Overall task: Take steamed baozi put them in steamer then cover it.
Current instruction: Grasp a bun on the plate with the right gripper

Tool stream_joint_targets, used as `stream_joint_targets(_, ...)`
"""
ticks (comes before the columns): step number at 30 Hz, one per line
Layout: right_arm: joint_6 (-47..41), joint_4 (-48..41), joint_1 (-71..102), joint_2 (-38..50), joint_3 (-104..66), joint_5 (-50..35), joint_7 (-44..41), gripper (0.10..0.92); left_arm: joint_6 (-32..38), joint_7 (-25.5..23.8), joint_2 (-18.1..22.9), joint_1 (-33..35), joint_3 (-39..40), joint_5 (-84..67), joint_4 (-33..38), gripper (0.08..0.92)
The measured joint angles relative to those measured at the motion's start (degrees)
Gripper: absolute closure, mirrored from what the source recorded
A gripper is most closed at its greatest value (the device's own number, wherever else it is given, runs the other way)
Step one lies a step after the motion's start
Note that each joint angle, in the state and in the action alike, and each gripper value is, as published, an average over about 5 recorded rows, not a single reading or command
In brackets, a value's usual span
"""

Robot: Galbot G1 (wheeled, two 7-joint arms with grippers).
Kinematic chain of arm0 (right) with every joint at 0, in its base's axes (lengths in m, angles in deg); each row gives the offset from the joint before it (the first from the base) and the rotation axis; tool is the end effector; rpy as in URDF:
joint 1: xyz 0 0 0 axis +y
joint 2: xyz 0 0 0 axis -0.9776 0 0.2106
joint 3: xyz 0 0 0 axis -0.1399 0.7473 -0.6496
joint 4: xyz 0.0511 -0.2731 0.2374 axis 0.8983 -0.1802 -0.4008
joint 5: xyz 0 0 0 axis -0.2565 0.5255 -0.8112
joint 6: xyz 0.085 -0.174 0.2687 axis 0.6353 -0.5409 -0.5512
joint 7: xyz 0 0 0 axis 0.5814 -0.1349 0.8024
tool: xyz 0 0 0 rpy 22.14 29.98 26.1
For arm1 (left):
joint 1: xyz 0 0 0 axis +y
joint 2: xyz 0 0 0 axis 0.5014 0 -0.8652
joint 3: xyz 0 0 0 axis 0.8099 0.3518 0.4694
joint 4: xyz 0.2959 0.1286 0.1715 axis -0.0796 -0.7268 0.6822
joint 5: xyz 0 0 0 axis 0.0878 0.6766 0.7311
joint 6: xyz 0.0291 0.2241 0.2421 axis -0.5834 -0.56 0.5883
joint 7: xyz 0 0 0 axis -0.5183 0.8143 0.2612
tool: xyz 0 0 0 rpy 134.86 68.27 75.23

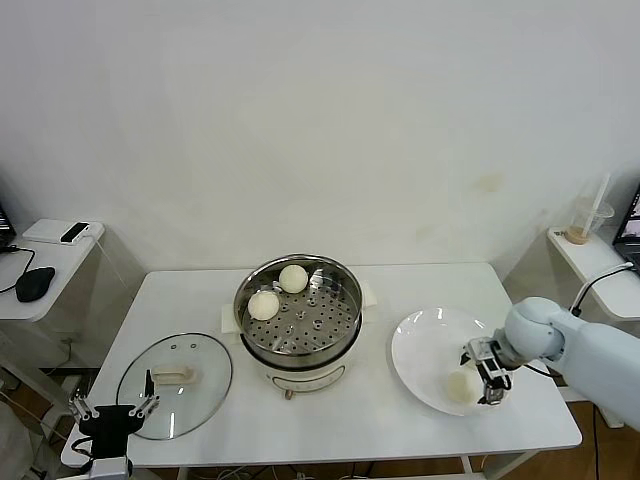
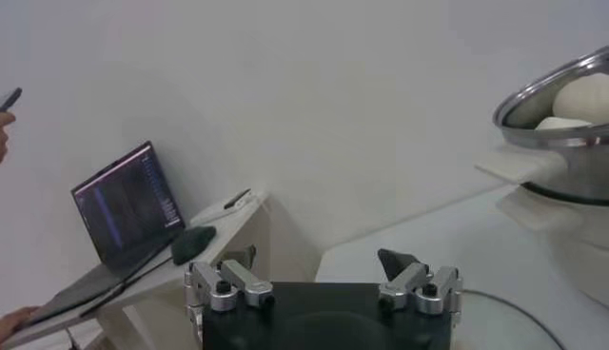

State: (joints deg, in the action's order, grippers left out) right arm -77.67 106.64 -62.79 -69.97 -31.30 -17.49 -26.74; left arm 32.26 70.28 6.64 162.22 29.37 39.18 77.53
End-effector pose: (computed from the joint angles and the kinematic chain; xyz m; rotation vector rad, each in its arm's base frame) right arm 0.4086 -0.1729 -0.2204 1.2998 -1.2636 1.4058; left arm 0.0924 0.0837 -0.2875 0.4431 -2.8206 -0.6869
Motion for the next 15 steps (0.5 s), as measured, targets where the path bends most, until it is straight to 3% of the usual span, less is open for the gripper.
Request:
stream_joint_targets(7,-0.49,-2.21,0.75,-1.9,-0.05,-0.08,0.44,0.237,0.0,0.0,-0.04,-0.09,-0.2,-0.01,-0.21,0.177)
stream_joint_targets(15,-1.29,-3.21,1.2,-2.79,-0.17,-0.38,0.44,0.353,0.0,0.01,0.09,-0.15,-0.1,-0.01,-0.28,0.177)
